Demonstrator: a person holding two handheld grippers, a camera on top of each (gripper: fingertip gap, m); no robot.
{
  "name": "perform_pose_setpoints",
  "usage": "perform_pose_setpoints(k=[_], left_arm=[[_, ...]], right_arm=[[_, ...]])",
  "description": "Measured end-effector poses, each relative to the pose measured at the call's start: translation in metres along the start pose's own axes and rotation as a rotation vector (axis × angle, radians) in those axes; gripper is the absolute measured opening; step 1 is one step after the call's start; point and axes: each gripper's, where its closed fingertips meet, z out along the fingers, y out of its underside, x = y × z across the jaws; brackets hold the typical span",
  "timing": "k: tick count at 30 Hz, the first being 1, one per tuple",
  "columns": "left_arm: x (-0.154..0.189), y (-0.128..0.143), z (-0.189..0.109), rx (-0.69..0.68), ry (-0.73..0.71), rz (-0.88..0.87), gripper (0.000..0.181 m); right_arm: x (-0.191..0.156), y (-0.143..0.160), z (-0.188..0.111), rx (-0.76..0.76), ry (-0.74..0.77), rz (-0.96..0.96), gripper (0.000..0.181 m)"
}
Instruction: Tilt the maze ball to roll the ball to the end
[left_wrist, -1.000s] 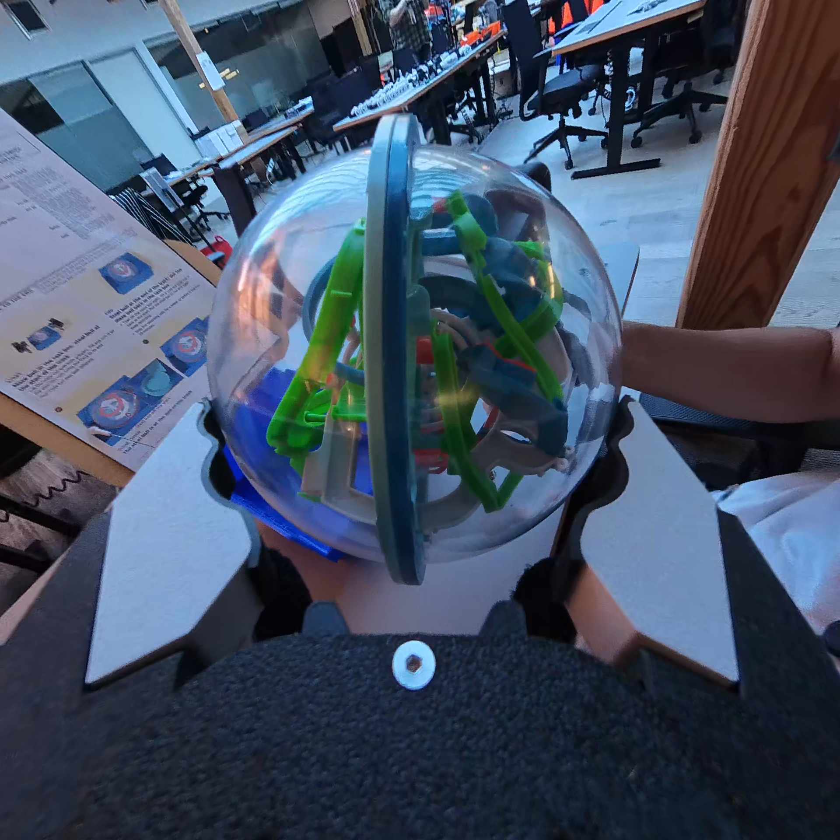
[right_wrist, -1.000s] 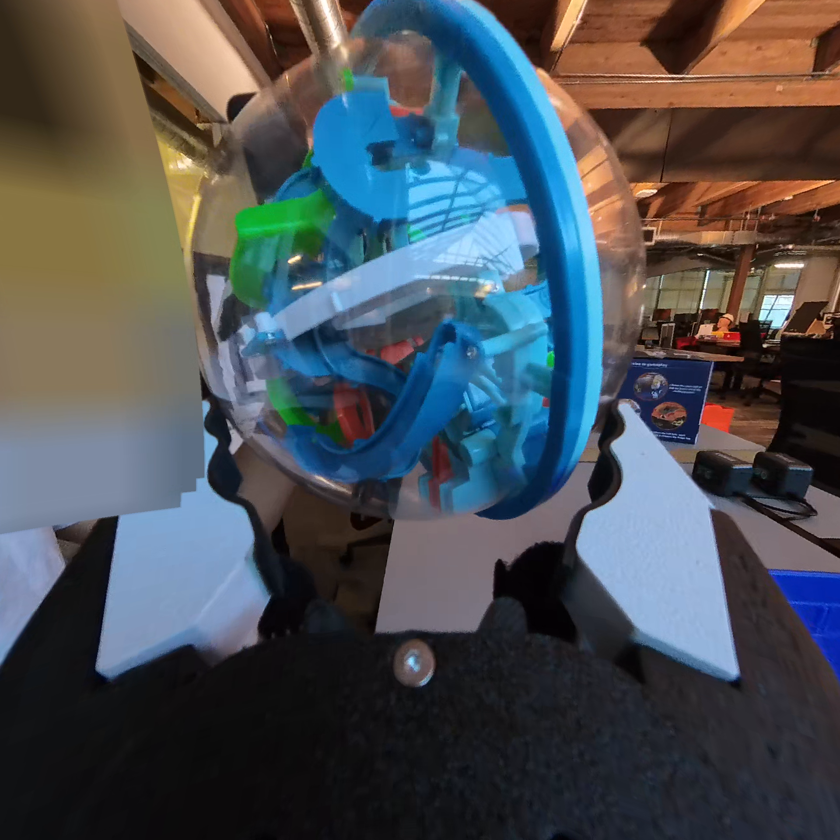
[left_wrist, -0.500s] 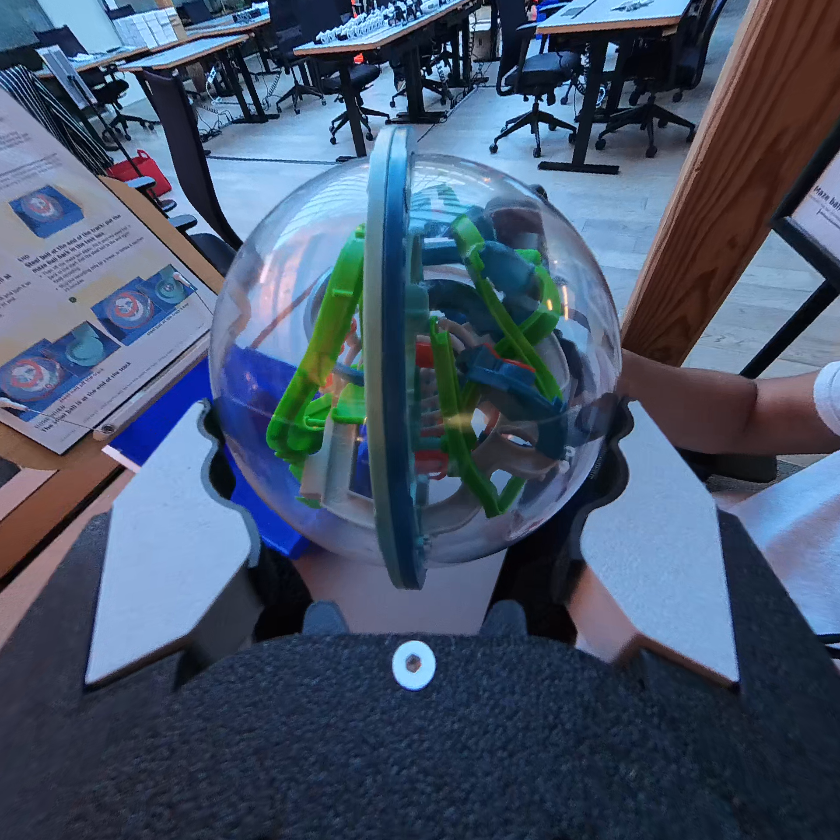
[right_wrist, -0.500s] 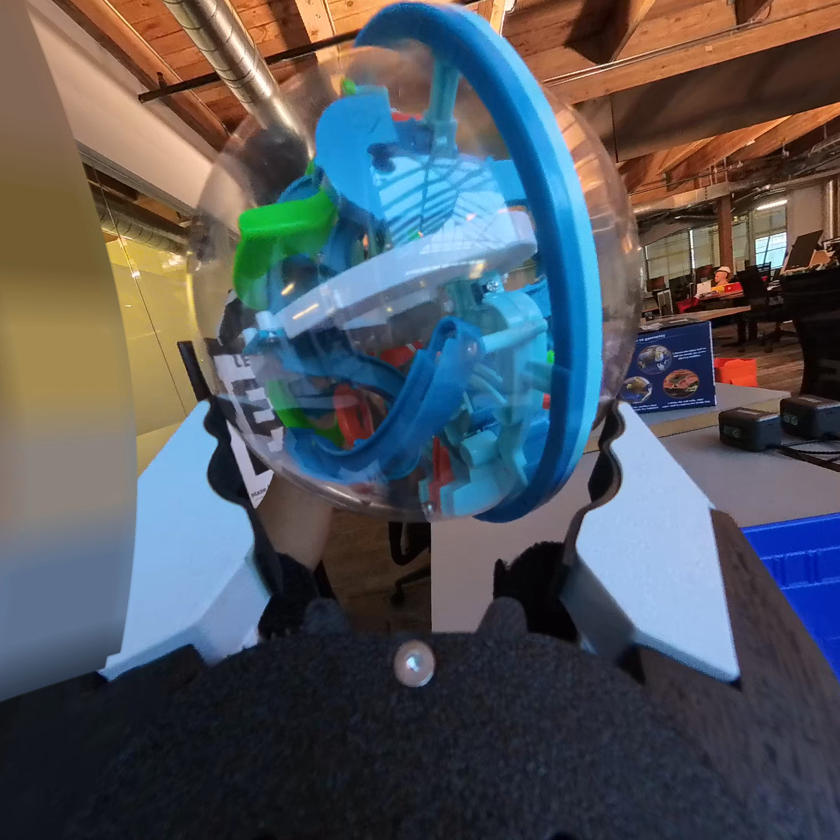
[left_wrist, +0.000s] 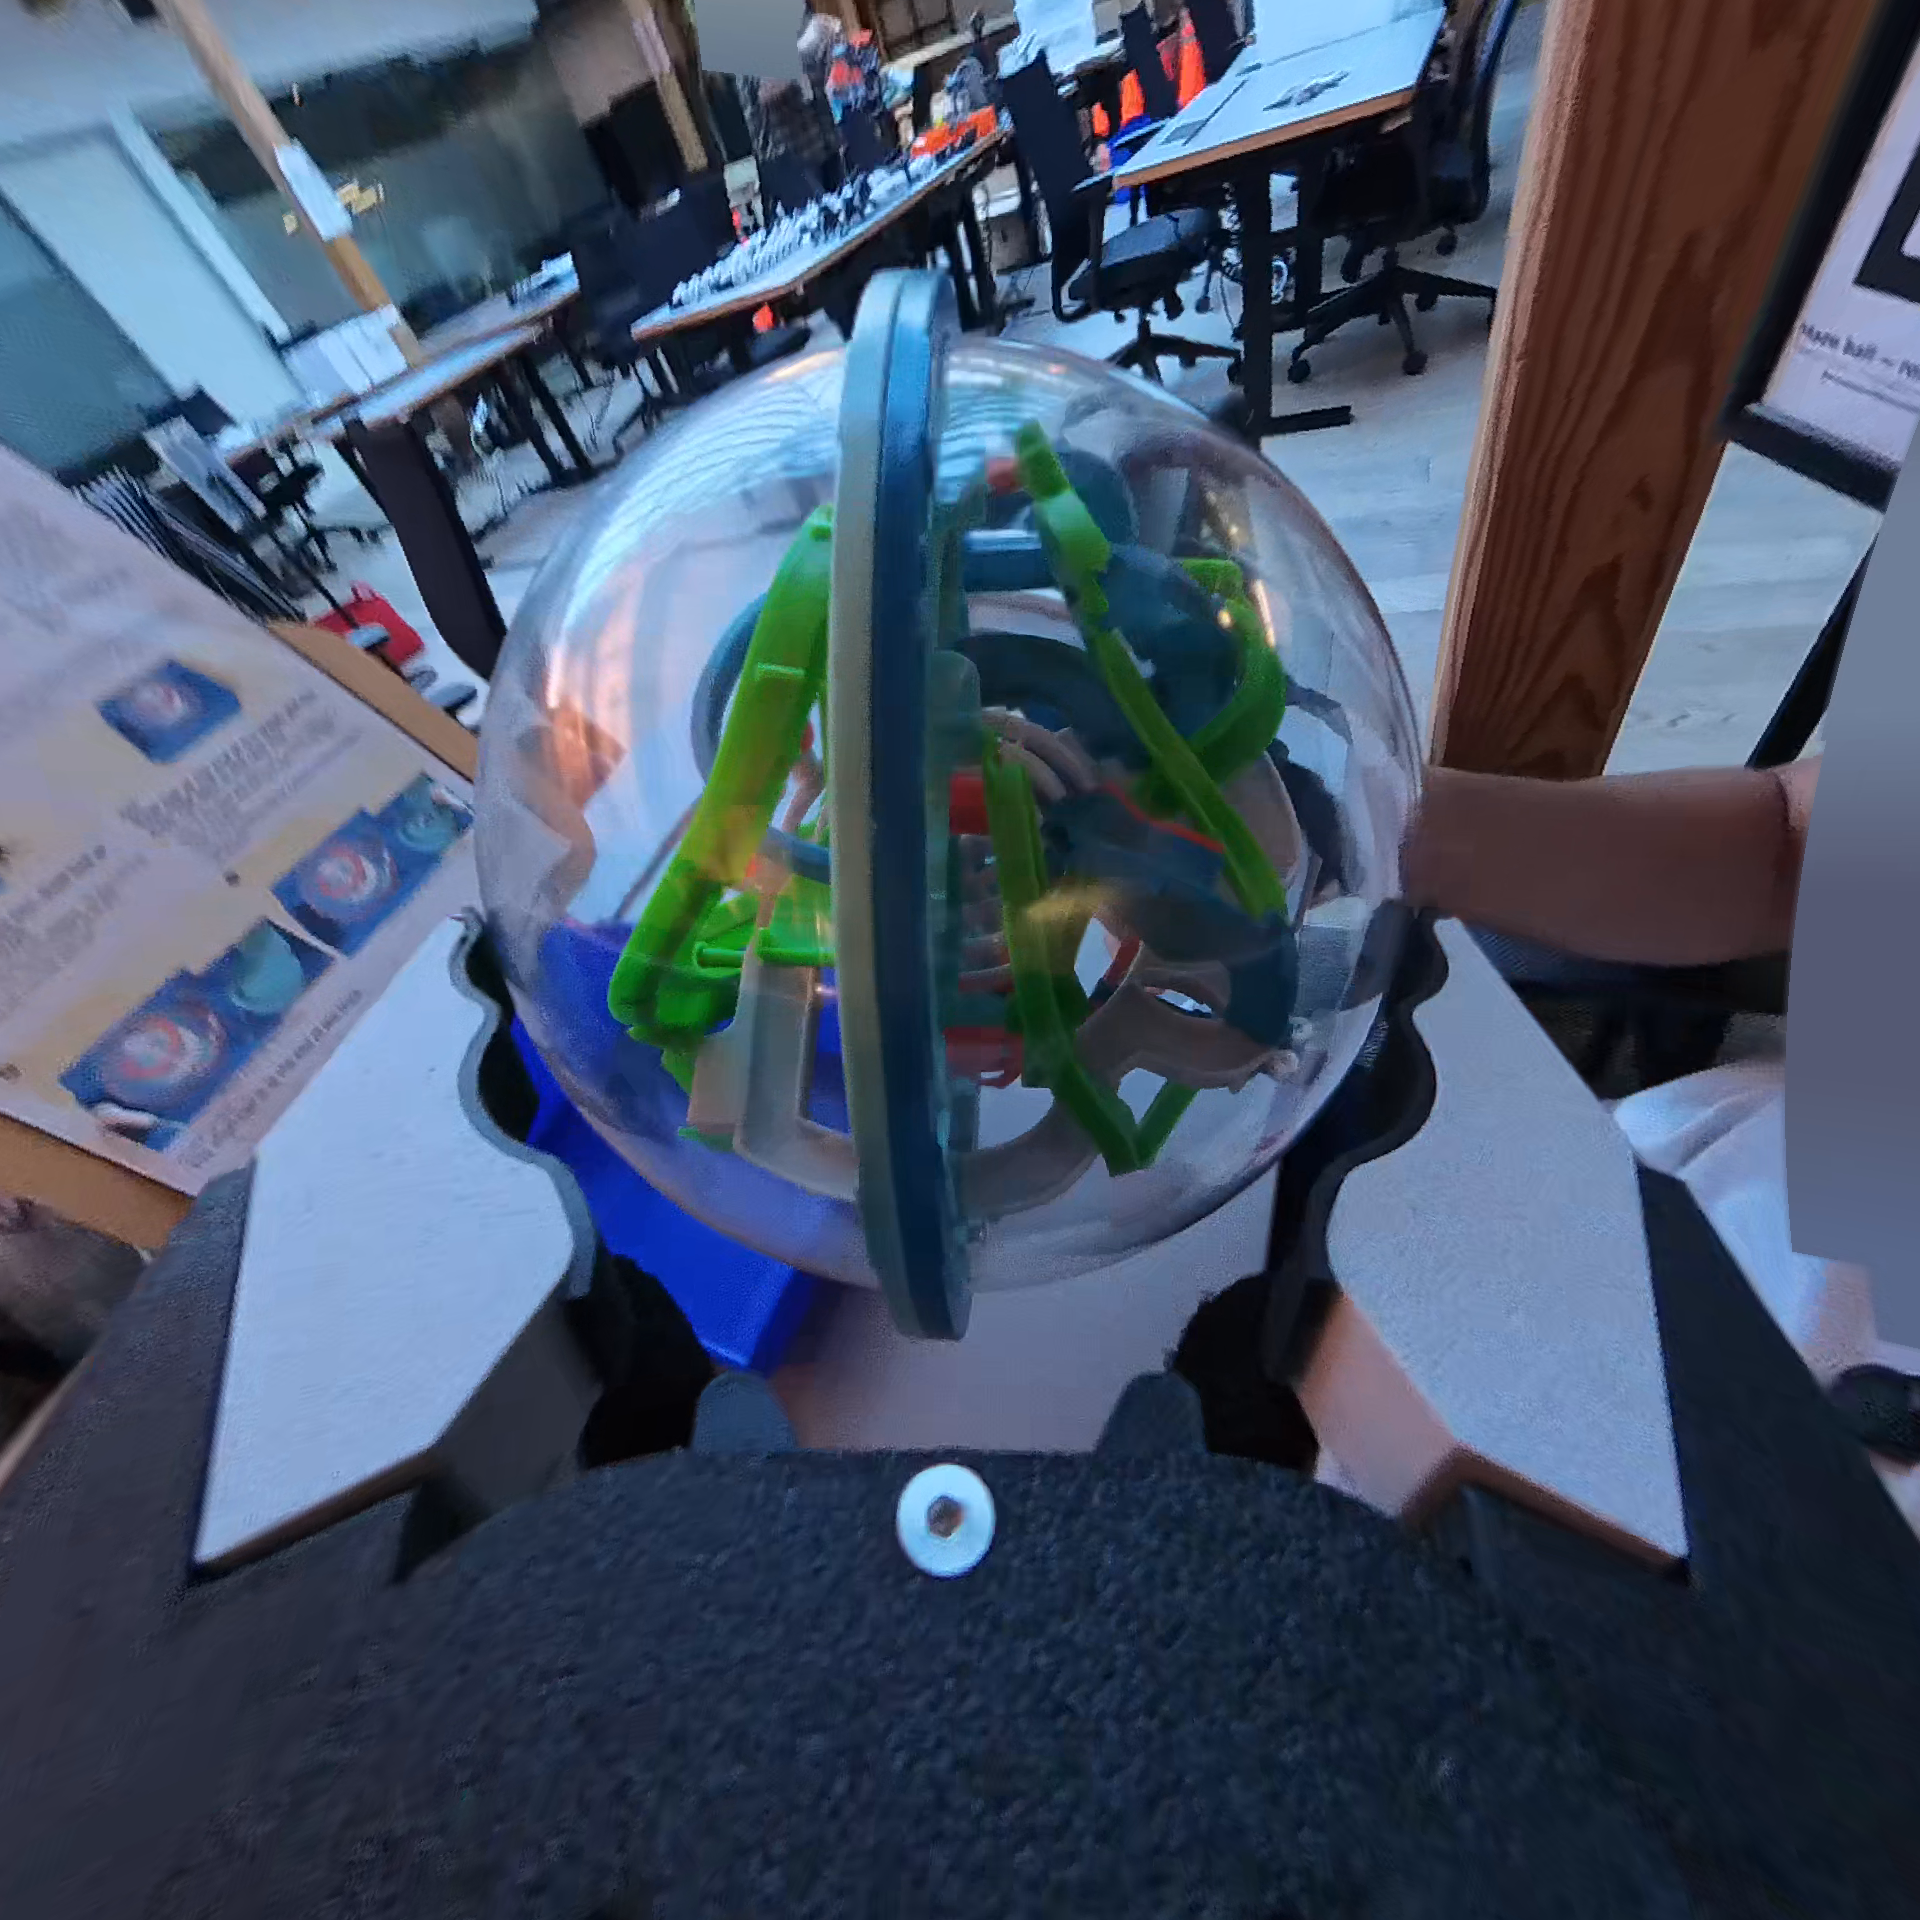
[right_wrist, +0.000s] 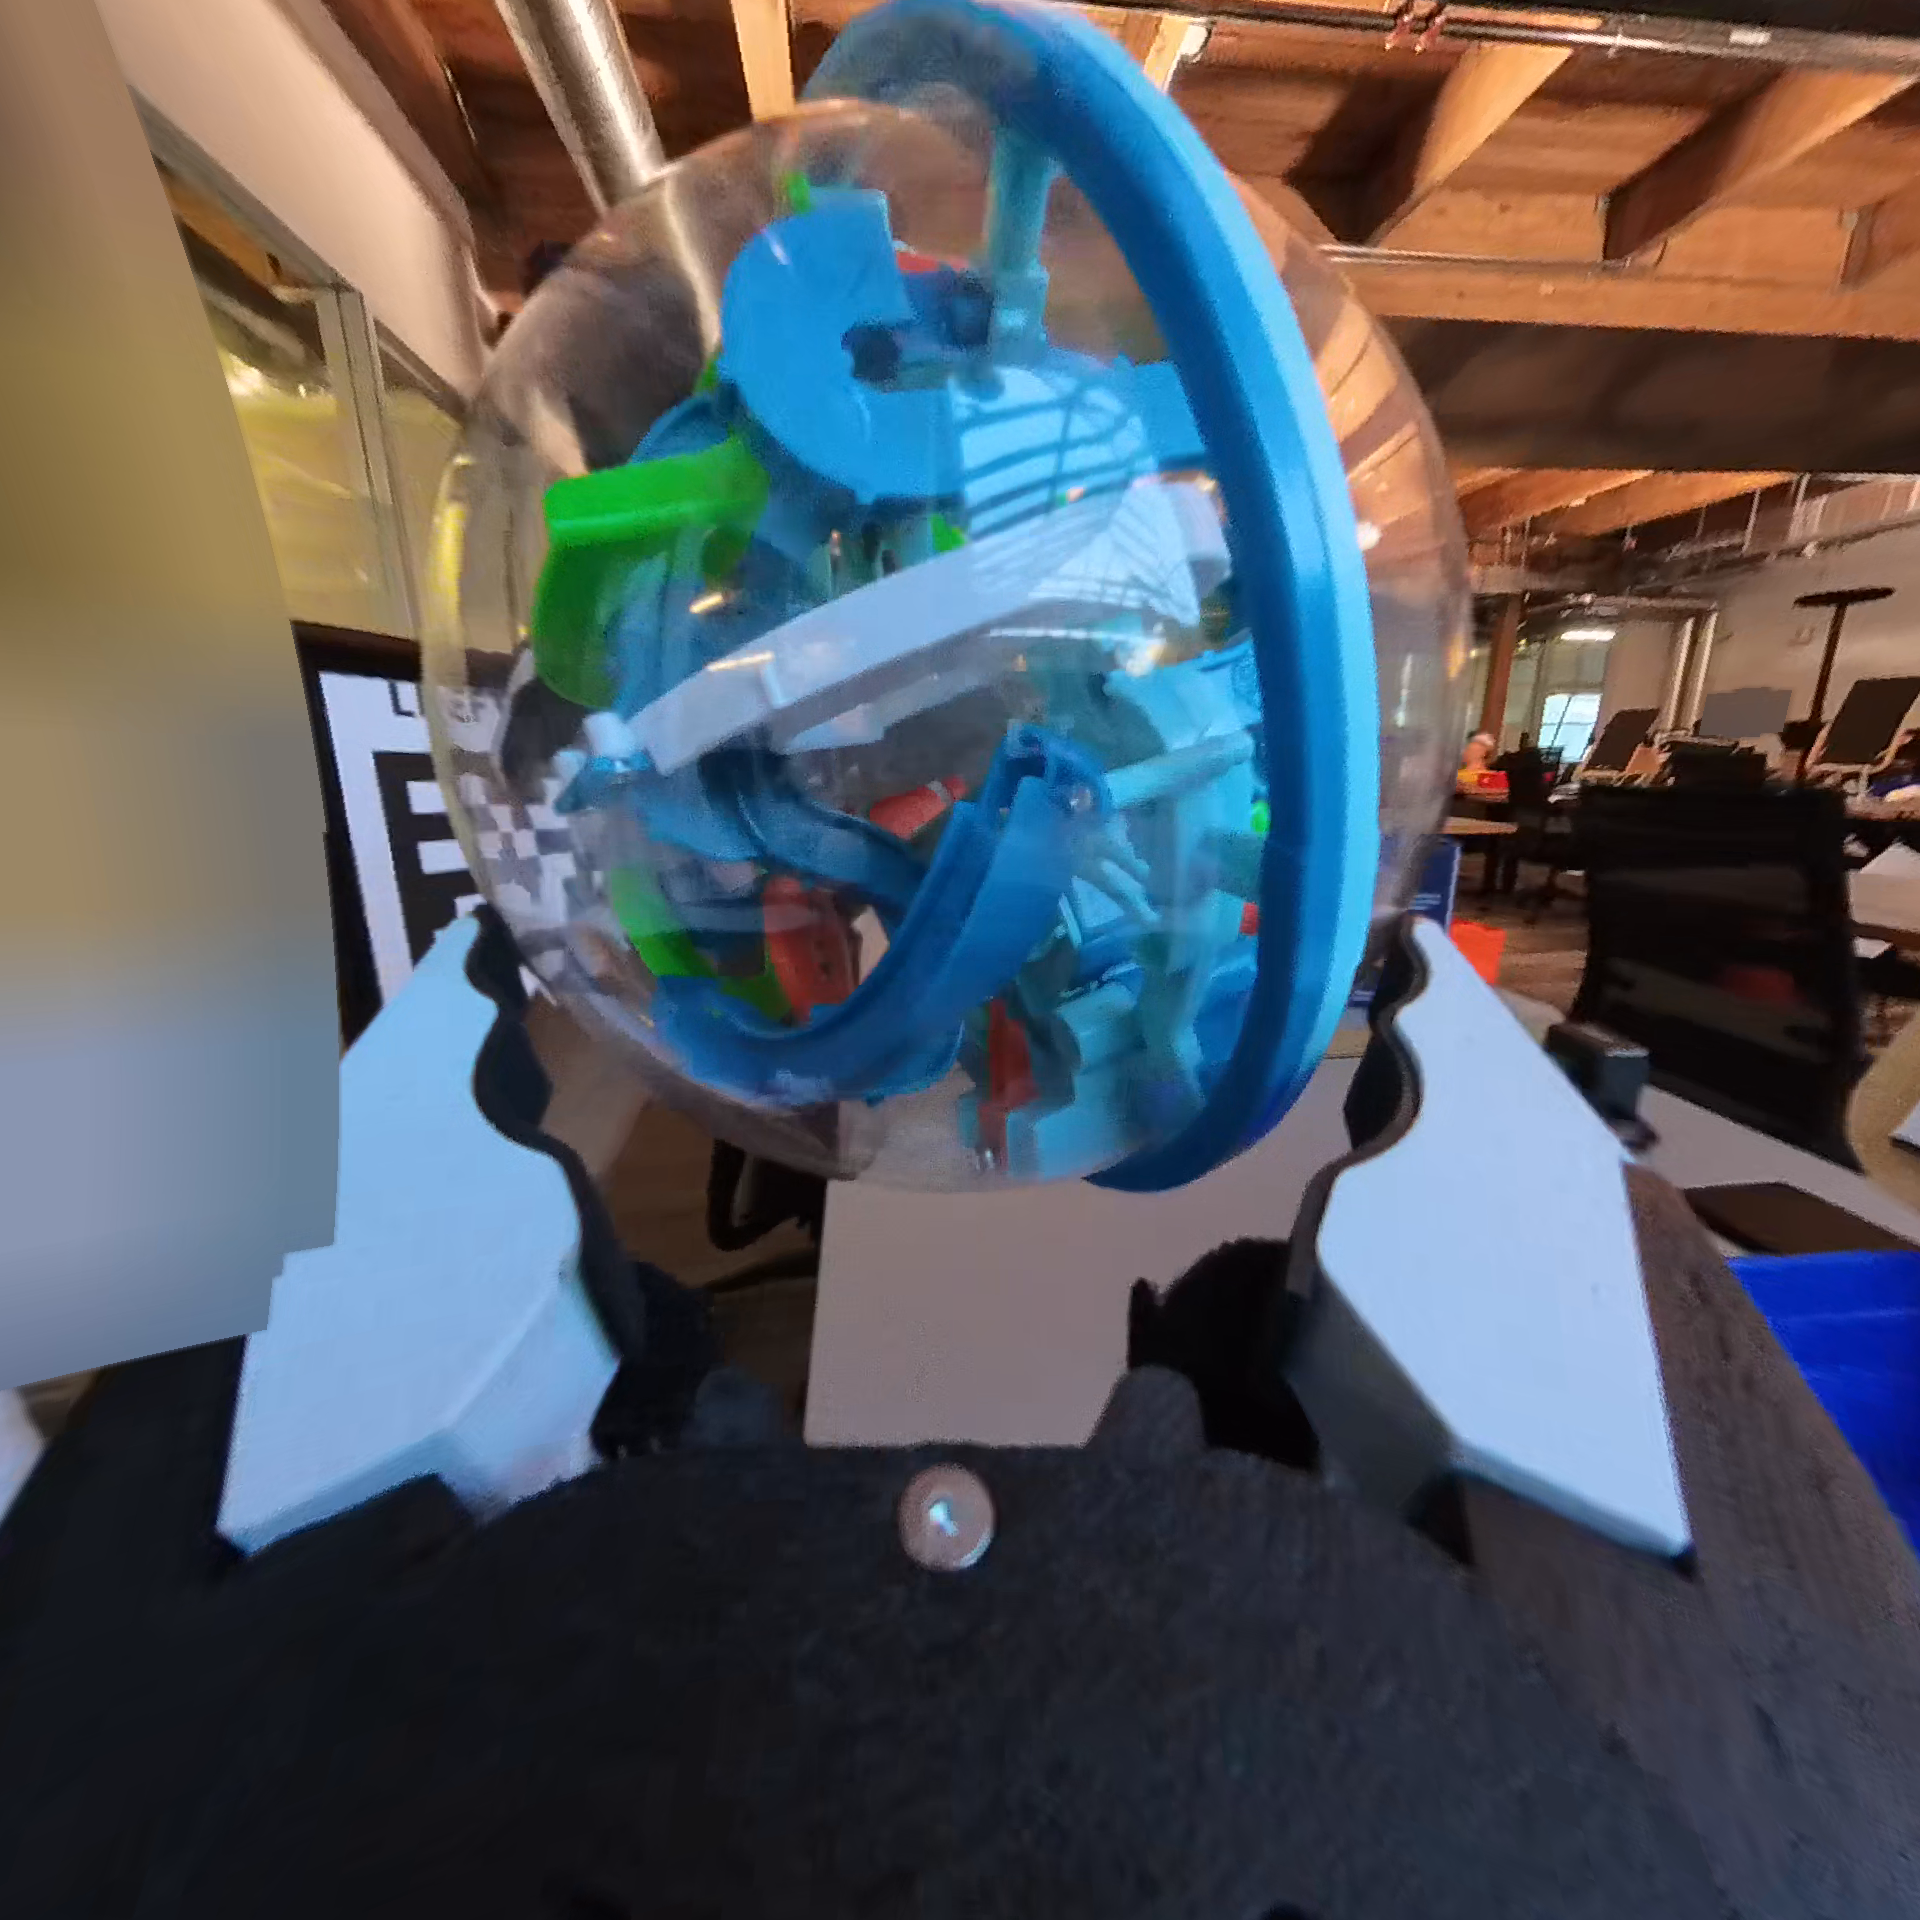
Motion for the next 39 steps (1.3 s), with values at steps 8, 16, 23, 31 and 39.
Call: perform_pose_setpoints(k=[8,16,23,31,39], left_arm=[[0.007,-0.008,-0.002,0.037,-0.010,0.059,0.158],[-0.001,-0.005,0.005,0.001,-0.008,-0.030,0.159],[0.002,-0.008,0.005,0.018,-0.018,0.030,0.158],[0.012,-0.015,0.005,0.009,-0.048,0.145,0.158],[0.009,-0.015,0.004,0.005,-0.042,0.082,0.158]], right_arm=[[-0.006,-0.006,-0.002,-0.005,-0.009,-0.059,0.155],[0.002,-0.002,-0.003,0.009,-0.014,0.057,0.154],[0.001,-0.002,-0.004,0.008,-0.026,0.001,0.155],[-0.005,0.003,-0.005,0.019,-0.080,-0.052,0.154],[-0.004,-0.001,-0.005,0.014,-0.064,-0.009,0.154]])
